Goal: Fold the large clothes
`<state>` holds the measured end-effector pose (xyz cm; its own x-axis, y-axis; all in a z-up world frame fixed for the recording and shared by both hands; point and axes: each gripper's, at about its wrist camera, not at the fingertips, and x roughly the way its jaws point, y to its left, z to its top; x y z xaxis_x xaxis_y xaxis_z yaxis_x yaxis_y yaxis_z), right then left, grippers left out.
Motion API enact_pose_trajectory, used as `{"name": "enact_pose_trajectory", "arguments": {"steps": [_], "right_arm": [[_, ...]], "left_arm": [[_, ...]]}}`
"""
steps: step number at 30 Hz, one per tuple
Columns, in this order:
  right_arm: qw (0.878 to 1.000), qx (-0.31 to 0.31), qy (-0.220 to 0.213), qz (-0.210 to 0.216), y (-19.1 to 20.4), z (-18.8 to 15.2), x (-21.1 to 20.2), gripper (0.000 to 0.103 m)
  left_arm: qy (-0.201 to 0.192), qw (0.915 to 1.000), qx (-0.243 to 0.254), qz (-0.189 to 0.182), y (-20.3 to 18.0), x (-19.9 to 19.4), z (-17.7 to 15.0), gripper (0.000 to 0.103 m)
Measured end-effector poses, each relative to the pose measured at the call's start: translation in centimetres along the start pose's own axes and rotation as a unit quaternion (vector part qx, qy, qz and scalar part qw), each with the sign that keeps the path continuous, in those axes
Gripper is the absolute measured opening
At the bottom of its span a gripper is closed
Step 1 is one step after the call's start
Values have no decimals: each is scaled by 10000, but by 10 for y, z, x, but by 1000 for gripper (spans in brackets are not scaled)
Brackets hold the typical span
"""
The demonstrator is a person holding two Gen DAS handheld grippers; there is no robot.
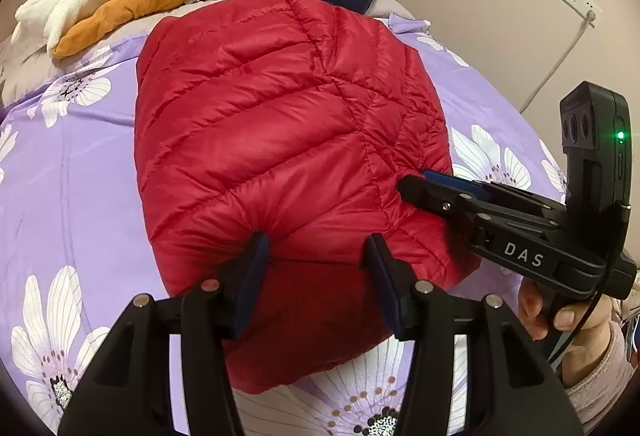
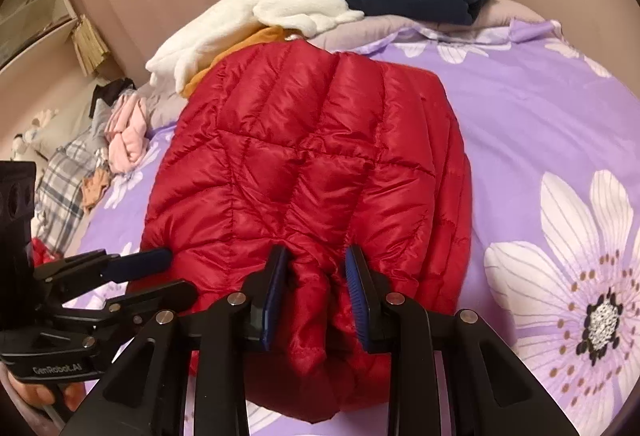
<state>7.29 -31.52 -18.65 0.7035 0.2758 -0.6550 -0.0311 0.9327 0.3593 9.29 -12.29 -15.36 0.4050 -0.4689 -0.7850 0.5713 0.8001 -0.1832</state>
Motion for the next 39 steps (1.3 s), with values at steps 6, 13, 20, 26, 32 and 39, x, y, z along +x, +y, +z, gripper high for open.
{"name": "enact_pose_trajectory", "arguments": {"steps": [6,13,20,26,32,39], "right_arm": [[9994,-28,-314,159,5,1,-25,35],[9977,-137,-630,228,16,6,-45,40],[9976,-111,-666,157,21,10,-48,40],[9972,-98,-731,-124,30,8,-62,58],[9969,-106,-761,-183,35,7,-76,58],[9953,-229,-878,-332,46,3,-91,58]], "left_arm": [[-118,9998,-179,-6,2,-20,-2,66],[-327,9982,-505,-36,14,-39,0,77],[-415,9956,-838,69,31,-51,-1,78],[-467,9935,-1023,179,41,-65,-4,84],[-521,9920,-1130,218,48,-78,-11,84],[-563,9917,-1128,255,49,-89,-17,85]]}}
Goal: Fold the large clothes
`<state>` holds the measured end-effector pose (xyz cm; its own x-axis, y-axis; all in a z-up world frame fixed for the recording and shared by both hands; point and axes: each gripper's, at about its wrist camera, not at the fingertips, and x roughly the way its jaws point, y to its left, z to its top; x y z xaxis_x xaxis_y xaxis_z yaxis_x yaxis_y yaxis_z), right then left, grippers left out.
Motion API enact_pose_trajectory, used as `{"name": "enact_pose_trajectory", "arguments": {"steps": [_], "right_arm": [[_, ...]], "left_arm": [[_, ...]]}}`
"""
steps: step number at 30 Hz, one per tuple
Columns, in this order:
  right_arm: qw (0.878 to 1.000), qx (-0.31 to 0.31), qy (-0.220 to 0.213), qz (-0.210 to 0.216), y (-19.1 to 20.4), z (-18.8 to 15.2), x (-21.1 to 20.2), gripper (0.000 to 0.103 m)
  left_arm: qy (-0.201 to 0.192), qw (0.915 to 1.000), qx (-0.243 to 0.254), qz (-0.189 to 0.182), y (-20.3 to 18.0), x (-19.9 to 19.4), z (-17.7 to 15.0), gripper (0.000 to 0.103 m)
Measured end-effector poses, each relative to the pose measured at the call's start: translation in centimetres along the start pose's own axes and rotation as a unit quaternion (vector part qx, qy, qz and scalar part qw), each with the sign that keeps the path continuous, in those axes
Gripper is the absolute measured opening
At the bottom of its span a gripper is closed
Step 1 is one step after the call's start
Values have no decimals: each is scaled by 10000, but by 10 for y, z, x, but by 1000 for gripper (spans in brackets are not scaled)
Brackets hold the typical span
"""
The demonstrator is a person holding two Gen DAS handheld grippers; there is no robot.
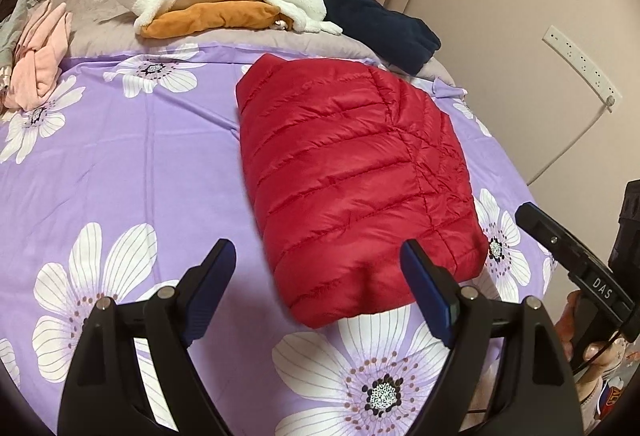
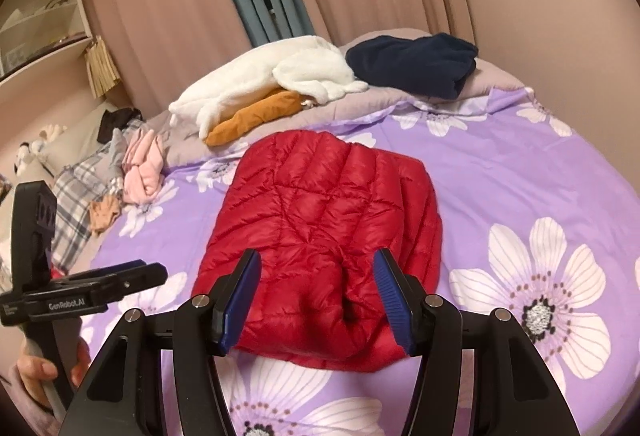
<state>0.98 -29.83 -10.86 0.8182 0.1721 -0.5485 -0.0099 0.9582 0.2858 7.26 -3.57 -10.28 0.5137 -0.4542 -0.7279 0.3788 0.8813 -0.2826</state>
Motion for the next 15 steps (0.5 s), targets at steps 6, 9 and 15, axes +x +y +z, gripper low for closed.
{"name": "enact_pose_trajectory", "arguments": {"steps": [6,9,15], "right_arm": [[9998,-1,24,-213,4,-3,-8,59],[9996,-23,31,-264,8,-5,-12,59],[9994,-26,100,-340,13,-9,-16,59]], "left_arm": [[8,9999,143,40,-7,-8,-4,86],[-24,9998,221,5,-13,-13,-6,86],[4,9995,328,-32,-24,-18,-11,87]]}}
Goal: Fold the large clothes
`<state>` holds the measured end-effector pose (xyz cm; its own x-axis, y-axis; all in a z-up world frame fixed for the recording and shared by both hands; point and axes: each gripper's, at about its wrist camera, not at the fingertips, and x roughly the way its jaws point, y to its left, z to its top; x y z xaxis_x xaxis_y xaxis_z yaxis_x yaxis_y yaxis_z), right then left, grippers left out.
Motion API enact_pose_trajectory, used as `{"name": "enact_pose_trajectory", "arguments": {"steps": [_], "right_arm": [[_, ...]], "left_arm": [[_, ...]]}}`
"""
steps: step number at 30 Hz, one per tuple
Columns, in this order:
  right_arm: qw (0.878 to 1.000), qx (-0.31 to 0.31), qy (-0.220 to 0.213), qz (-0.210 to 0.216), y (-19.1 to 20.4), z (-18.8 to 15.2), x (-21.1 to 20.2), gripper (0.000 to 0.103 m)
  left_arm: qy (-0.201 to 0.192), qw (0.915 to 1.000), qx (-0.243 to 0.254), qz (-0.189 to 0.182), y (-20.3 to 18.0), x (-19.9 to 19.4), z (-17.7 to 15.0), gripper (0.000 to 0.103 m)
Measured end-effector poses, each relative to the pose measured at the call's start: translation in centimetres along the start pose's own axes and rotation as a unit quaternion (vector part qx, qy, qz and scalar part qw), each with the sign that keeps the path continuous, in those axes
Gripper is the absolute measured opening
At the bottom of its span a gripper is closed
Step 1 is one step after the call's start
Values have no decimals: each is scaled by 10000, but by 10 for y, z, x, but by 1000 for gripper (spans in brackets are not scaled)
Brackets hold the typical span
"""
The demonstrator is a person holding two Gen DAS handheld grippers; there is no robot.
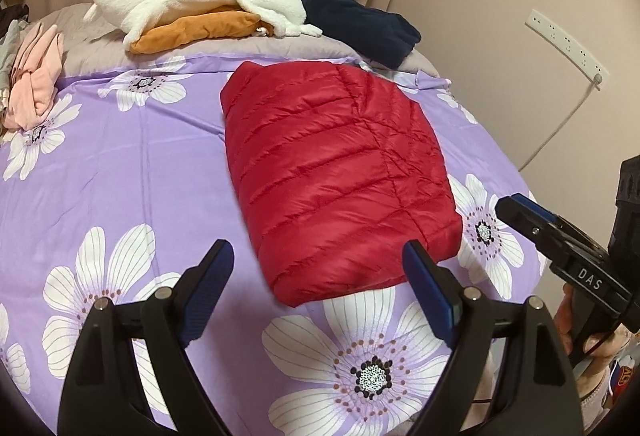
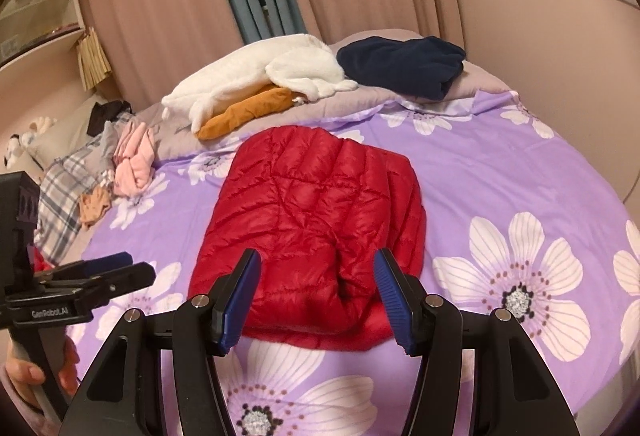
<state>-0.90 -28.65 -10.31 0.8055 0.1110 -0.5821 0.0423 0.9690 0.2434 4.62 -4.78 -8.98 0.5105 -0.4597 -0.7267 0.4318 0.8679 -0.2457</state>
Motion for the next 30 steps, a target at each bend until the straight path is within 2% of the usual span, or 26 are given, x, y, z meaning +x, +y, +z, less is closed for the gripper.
{"name": "enact_pose_trajectory", "arguments": {"steps": [2,3,6,12,15,17,20,23,27,28,30], "right_arm": [[10000,66,48,-41,-2,0,2,59],[9999,102,67,-45,-3,-1,2,60],[9992,369,173,-34,-13,-3,8,73],[9900,1235,572,367,-52,-9,28,75],[9809,1716,773,485,-77,-12,44,79],[9720,2087,848,664,-92,-14,55,80],[9580,2490,869,1126,-111,-14,75,84],[9444,2848,945,1346,-125,-15,101,85],[9367,3026,882,1523,-133,-11,123,88],[9342,3075,868,1585,-134,-11,127,93],[9319,3159,833,1576,-140,-13,134,95]], "left_arm": [[65,10000,-11,-30,-1,3,-1,102],[72,10000,-20,-31,0,5,-2,103],[167,9998,-59,8,1,14,-3,103],[371,9971,-625,-203,28,36,0,103],[411,9951,-842,-312,42,49,5,103],[462,9924,-1011,-520,51,61,8,103],[563,9833,-1417,-998,67,84,14,103],[590,9728,-1790,-1349,80,108,20,103],[659,9584,-2157,-1750,92,135,28,103],[659,9564,-2205,-1800,95,139,29,103],[693,9540,-2245,-1864,97,147,32,103]]}}
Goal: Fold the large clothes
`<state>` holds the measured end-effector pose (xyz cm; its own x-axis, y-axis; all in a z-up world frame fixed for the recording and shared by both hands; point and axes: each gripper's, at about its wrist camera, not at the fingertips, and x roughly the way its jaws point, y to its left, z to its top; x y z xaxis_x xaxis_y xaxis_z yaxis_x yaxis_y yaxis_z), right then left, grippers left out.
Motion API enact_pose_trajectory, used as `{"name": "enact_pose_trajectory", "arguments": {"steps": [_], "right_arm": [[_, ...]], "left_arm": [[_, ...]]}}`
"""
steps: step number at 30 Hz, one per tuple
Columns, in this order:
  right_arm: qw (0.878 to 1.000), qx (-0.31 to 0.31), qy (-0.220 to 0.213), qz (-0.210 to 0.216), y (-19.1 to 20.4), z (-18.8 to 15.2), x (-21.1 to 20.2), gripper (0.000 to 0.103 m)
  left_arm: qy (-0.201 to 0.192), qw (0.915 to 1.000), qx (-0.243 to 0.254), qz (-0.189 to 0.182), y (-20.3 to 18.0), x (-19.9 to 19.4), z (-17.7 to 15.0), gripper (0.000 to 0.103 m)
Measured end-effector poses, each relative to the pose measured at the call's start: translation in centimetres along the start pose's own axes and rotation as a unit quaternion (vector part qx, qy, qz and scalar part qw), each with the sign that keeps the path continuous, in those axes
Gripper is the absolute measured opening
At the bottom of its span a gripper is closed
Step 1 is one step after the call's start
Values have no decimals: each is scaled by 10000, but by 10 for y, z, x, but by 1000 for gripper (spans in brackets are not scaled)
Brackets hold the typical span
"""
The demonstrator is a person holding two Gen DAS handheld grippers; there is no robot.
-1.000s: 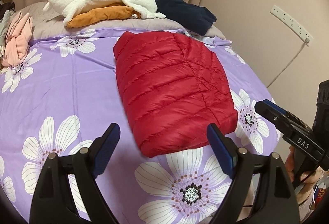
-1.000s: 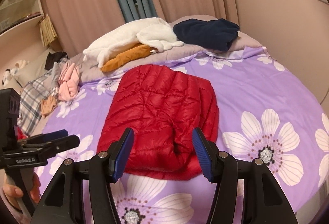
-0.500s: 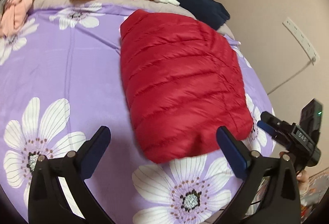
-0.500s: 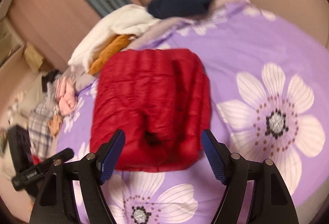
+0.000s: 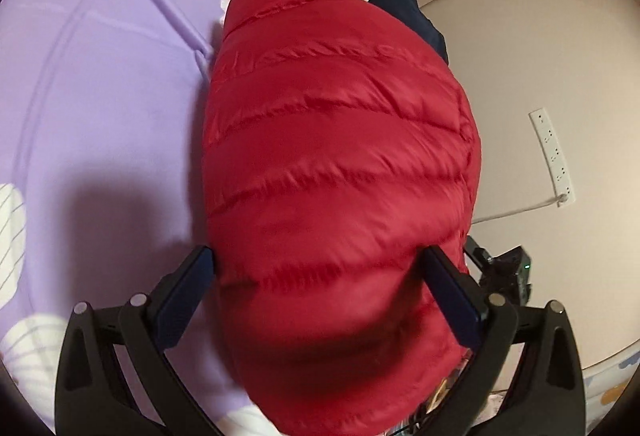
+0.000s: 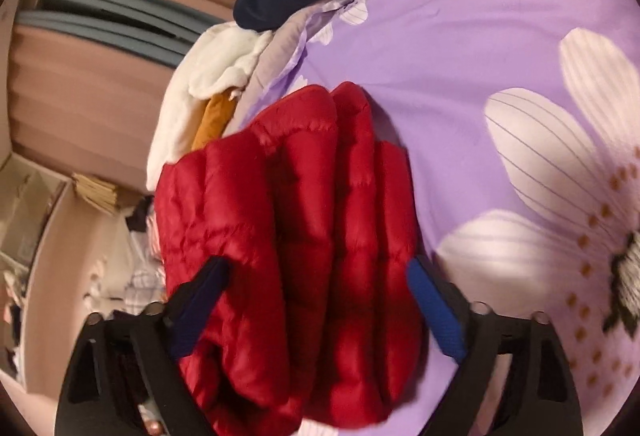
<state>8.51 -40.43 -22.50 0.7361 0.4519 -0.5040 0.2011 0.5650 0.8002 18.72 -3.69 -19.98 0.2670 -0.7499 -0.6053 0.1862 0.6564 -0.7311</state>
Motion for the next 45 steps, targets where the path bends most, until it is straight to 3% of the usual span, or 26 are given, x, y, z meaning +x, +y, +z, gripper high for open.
{"name": "enact_pose_trajectory", "arguments": {"steps": [5,12,14,16,19,23,28,37,41,45], "right_arm": [[9980,344,276,447,-19,3,11,102],[9974,-87,665,247,2,4,31,101],[9978,-161,603,228,4,2,32,93],[9975,-211,515,427,5,0,30,69],[9966,-540,423,464,14,-5,25,51],[9925,-967,369,655,35,-10,26,41],[9851,-1319,326,1056,70,-13,39,40],[9711,-1743,770,1434,134,-27,117,41],[9710,-1705,1114,1251,139,-40,152,46],[9748,-1582,1229,978,131,-45,158,57]], "left_arm": [[142,9997,-12,-186,6,16,12,103],[207,9992,-7,-342,7,32,15,103],[169,9993,-8,-328,6,30,14,103],[110,9995,5,-312,4,29,12,99],[-26,9995,218,-211,-4,22,9,92],[-257,9986,462,-28,-12,10,13,91],[-624,9963,564,176,-8,-28,20,91],[-1171,9901,284,721,42,-93,43,91],[-1043,9906,-61,880,75,-89,44,91],[-973,9910,-144,906,86,-88,40,93]]}}
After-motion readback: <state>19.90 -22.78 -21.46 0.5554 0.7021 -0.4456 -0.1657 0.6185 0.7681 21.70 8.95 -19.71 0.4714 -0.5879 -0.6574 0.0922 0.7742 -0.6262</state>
